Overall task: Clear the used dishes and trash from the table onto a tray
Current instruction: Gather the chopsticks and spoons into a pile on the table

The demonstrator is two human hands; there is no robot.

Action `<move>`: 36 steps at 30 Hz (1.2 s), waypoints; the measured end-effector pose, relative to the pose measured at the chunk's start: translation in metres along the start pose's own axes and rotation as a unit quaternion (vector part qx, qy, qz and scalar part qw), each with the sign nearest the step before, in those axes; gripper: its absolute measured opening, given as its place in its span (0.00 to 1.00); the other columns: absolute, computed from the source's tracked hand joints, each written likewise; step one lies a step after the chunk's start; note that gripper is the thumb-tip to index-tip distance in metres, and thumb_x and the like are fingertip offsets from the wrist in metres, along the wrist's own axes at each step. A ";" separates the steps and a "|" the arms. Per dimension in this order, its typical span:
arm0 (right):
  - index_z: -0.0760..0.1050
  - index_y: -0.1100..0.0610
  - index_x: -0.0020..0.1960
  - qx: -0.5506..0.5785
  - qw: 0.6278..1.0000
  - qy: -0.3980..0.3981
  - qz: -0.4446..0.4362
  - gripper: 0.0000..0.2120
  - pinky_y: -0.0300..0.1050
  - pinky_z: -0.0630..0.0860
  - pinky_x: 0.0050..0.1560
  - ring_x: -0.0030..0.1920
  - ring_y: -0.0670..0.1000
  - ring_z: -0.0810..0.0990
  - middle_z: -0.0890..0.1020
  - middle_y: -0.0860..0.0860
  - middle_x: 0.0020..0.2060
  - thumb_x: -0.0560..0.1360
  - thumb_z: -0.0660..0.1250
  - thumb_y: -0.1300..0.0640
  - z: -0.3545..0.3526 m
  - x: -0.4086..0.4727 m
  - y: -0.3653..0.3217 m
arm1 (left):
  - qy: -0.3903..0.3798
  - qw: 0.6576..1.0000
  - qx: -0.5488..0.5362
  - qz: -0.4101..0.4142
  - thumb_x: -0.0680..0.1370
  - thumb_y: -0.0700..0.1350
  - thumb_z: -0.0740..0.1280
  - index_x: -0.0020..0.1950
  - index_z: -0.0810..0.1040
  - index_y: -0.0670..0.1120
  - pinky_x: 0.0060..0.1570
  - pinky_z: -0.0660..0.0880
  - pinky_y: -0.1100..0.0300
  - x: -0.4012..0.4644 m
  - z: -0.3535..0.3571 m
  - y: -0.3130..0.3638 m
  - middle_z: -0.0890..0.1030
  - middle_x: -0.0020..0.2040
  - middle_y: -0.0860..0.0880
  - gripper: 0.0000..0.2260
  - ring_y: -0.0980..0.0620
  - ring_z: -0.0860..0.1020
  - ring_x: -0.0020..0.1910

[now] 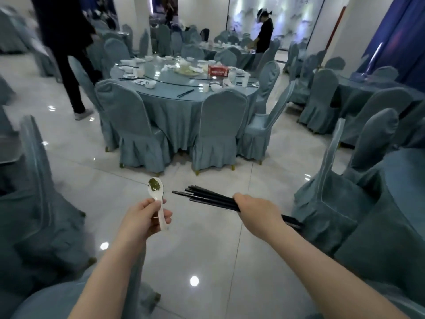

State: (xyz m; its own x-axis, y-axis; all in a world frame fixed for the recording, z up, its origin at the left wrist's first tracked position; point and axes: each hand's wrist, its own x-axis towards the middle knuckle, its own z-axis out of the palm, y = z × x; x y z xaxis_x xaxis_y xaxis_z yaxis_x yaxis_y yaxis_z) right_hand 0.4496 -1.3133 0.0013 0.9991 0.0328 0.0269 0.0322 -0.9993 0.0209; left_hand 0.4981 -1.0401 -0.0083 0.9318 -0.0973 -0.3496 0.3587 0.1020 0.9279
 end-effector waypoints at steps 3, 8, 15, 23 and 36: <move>0.63 0.51 0.50 -0.010 0.998 -0.003 -0.060 0.01 0.48 0.63 0.34 0.40 0.57 0.77 0.76 0.50 0.45 0.79 0.54 0.57 0.005 0.072 0.012 | 0.061 0.998 -0.023 0.013 0.81 0.42 0.59 0.51 0.77 0.44 0.29 0.77 0.62 0.031 0.003 0.019 0.83 0.31 0.47 0.07 0.53 0.81 0.28; 0.60 0.50 0.46 -0.003 0.989 0.004 -0.146 0.05 0.48 0.63 0.33 0.40 0.58 0.78 0.78 0.51 0.42 0.78 0.56 0.56 0.006 0.180 0.024 | 0.172 0.983 -0.059 0.027 0.81 0.43 0.60 0.52 0.78 0.42 0.34 0.78 0.58 0.078 0.006 0.040 0.84 0.33 0.46 0.08 0.52 0.81 0.30; 0.58 0.52 0.45 0.022 0.960 -0.007 -0.279 0.06 0.49 0.66 0.35 0.35 0.57 0.71 0.77 0.52 0.41 0.79 0.55 0.54 0.000 0.317 -0.014 | 0.299 0.951 -0.074 0.034 0.81 0.44 0.61 0.52 0.79 0.43 0.34 0.77 0.57 0.138 -0.028 0.059 0.85 0.37 0.43 0.08 0.49 0.83 0.33; 0.60 0.50 0.43 0.065 0.924 -0.019 -0.376 0.09 0.48 0.67 0.31 0.31 0.54 0.71 0.72 0.47 0.33 0.80 0.56 0.49 0.013 0.458 -0.127 | 0.408 0.903 -0.128 0.048 0.81 0.42 0.60 0.52 0.77 0.42 0.33 0.76 0.57 0.207 -0.110 0.090 0.84 0.35 0.44 0.08 0.50 0.82 0.32; 0.66 0.46 0.39 0.151 0.827 -0.127 -0.526 0.06 0.44 0.71 0.29 0.32 0.48 0.75 0.75 0.46 0.32 0.74 0.60 0.54 0.010 0.634 -0.342 | 0.587 0.783 -0.202 0.044 0.82 0.41 0.59 0.51 0.77 0.41 0.28 0.77 0.59 0.277 -0.219 0.135 0.84 0.33 0.44 0.08 0.50 0.81 0.29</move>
State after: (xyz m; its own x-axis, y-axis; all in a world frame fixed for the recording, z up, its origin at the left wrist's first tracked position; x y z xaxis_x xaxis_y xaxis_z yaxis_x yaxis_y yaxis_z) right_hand 1.0719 -0.9510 0.0011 0.3858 0.9207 -0.0583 0.8551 -0.3806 -0.3521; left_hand 0.8165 -0.8363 -0.0081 0.2762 0.8804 -0.3855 0.0583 0.3850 0.9211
